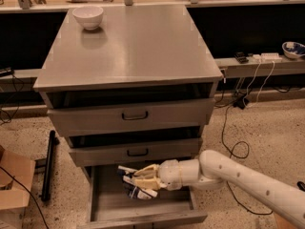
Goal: Pick blue chip bag from bottom drawer and place on counter
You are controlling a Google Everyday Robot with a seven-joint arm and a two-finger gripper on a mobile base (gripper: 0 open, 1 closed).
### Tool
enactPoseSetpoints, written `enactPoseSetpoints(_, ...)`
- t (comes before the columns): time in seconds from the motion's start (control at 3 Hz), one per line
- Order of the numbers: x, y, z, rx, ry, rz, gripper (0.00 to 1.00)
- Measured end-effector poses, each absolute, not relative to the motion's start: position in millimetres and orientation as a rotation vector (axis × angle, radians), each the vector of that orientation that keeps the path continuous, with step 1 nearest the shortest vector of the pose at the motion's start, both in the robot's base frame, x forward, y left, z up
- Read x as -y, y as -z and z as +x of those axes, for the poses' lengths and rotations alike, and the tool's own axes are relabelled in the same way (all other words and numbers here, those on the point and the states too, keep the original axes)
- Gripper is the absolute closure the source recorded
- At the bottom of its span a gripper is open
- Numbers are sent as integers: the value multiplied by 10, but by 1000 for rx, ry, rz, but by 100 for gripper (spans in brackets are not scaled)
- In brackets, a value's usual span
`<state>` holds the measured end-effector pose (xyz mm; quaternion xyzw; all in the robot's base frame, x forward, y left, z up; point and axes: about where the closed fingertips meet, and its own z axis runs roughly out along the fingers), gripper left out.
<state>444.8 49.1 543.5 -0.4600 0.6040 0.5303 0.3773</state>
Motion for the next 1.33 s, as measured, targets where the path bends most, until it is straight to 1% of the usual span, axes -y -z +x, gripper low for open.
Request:
enactPoseSetpoints(0.33, -74, -6440, 4641, -1381, -1217, -1298, 100)
enactPoseSetpoints(0.67, 515, -8026, 4569, -1225, -1062, -1381, 100)
enactPoseSetpoints(1.0, 895, -9383, 4328, -1181, -886, -1501, 100)
enactPoseSetpoints(1.33, 894, -10067, 4135, -1121, -759, -1584, 100)
